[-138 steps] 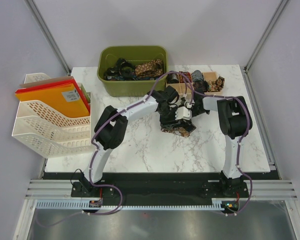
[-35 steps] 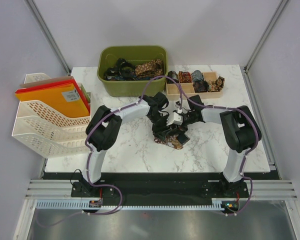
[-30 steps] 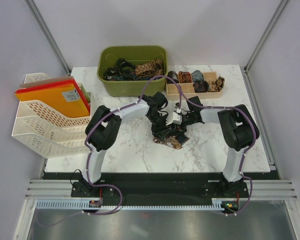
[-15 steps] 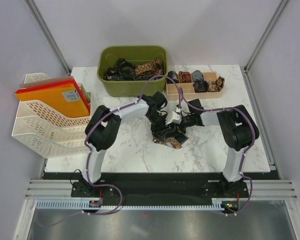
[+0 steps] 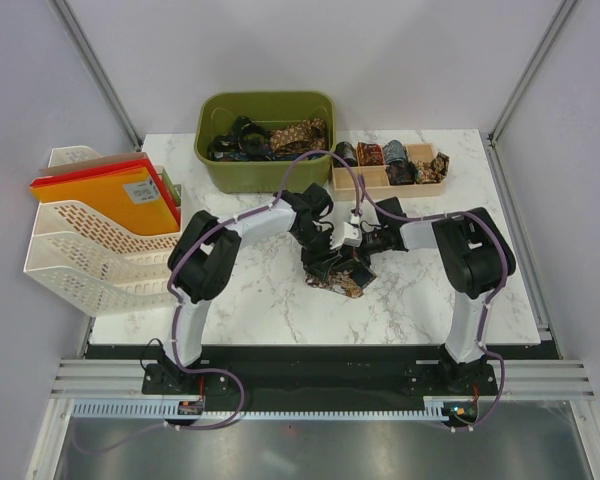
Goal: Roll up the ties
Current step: Roll the tie at the center of the board.
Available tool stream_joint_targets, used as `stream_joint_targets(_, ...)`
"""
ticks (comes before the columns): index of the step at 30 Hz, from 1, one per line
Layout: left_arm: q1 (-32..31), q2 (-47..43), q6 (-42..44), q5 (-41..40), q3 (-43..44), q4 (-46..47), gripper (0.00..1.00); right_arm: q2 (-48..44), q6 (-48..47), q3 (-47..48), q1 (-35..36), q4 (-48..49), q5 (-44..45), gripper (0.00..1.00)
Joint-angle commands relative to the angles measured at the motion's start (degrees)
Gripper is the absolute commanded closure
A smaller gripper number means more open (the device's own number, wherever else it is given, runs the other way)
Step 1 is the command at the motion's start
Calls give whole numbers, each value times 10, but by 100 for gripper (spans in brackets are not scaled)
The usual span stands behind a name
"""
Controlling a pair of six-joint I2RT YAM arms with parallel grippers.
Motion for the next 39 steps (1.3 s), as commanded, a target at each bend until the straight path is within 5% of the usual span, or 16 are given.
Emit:
stream_joint_targets(1,12,-17,0,-43,-42,13,50,33,-78,8,-20,-81,87,100)
stream_joint_targets(18,7,-106,0,-13,-86,133,25,59,-140,32,-44,-141,154,100)
stream_joint_targets(22,7,-121,-1,-19,-100,152,1,52,-152,31,-43,-143,165,100)
stream_joint_targets(31,9,-129,-48,-29,-122,164,0,31,-184,32,-42,-136,185,100)
stream_joint_targets(39,61,-241,-253,65,-197,269,0,8,-207,33,-38,-128,196,100)
